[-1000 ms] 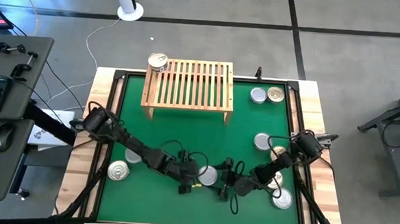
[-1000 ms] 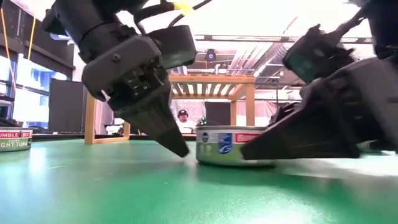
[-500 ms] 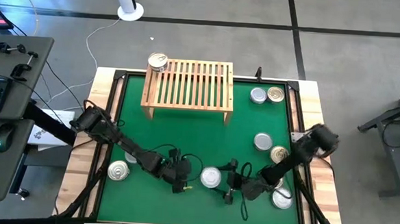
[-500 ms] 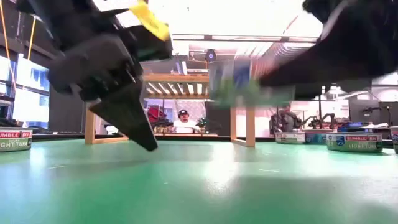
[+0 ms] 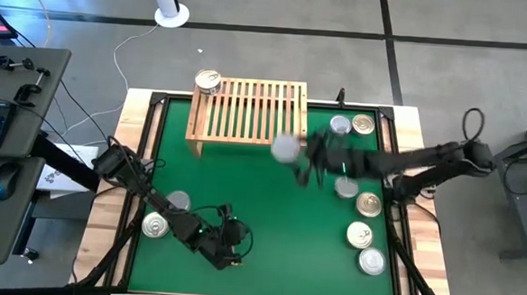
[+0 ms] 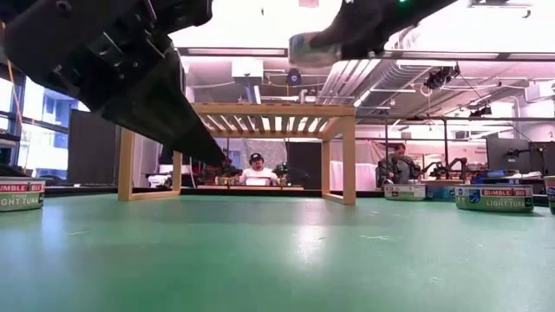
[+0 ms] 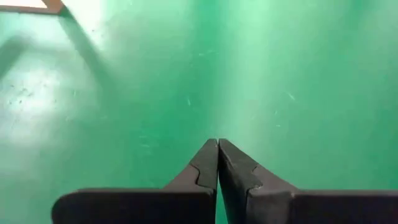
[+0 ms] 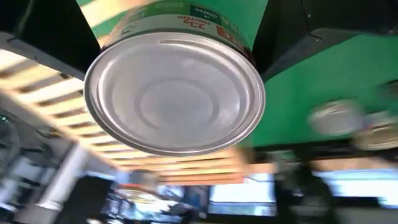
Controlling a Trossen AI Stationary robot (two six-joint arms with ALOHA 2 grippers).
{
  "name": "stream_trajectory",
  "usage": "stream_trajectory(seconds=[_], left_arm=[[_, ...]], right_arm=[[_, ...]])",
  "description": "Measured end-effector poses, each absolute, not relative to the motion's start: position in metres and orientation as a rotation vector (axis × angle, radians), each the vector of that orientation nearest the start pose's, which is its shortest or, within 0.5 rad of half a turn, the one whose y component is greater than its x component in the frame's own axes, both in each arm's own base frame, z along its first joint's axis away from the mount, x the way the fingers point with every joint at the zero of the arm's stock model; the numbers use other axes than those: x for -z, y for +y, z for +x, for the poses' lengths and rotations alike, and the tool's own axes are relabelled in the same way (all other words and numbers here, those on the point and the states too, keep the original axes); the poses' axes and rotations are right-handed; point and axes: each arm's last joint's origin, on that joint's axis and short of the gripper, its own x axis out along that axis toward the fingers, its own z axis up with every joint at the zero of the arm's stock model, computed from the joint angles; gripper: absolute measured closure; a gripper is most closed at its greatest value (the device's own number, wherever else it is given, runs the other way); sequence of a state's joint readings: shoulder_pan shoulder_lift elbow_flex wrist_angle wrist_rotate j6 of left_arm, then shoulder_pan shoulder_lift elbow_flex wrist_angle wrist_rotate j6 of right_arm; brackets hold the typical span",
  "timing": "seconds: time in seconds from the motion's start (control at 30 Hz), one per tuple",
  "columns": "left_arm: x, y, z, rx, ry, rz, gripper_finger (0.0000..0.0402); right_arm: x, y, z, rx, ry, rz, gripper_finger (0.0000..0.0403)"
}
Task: Stack canned seafood by type on shelf
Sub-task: Put the green white tuna can on the shelf
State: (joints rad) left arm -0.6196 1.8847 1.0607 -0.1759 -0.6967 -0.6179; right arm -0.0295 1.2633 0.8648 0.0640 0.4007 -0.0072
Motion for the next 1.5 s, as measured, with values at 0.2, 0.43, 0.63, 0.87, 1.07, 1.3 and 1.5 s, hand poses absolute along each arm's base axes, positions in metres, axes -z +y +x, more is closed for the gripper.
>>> stream_trajectory(seconds=[0.2,0.43,0.63,0.87,1.07,1.3,1.5], left_arm=[[-0.141,-0.194,0.304,-0.344,0.685,0.050,0.0402],[-0.141,-0.194,0.304,-0.350,0.681,0.054,0.0402],[-0.140,-0.196,0.302,-0.347,0.681,0.051,0.0402],[-0.141,-0.198,0.301,-0.342,0.675,0.050,0.0402],[-0.141,-0.198,0.301,-0.342,0.675,0.050,0.0402],[-0.141,-0.198,0.301,-0.342,0.675,0.050,0.0402],[-0.141,-0.198,0.301,-0.345,0.675,0.043,0.0402]], right_arm=[[-0.292,-0.127,0.275,0.572,0.339,0.013,0.0032],[-0.280,-0.203,0.285,0.602,0.376,0.094,0.0032],[-0.264,-0.223,0.291,0.595,0.448,0.130,0.0032],[-0.259,-0.223,0.288,0.594,0.509,0.145,0.0019],[-0.257,-0.222,0.287,0.591,0.552,0.129,0.0009],[-0.258,-0.222,0.286,0.599,0.566,0.126,0.0009],[-0.266,-0.221,0.286,0.584,0.614,0.135,0.0009]])
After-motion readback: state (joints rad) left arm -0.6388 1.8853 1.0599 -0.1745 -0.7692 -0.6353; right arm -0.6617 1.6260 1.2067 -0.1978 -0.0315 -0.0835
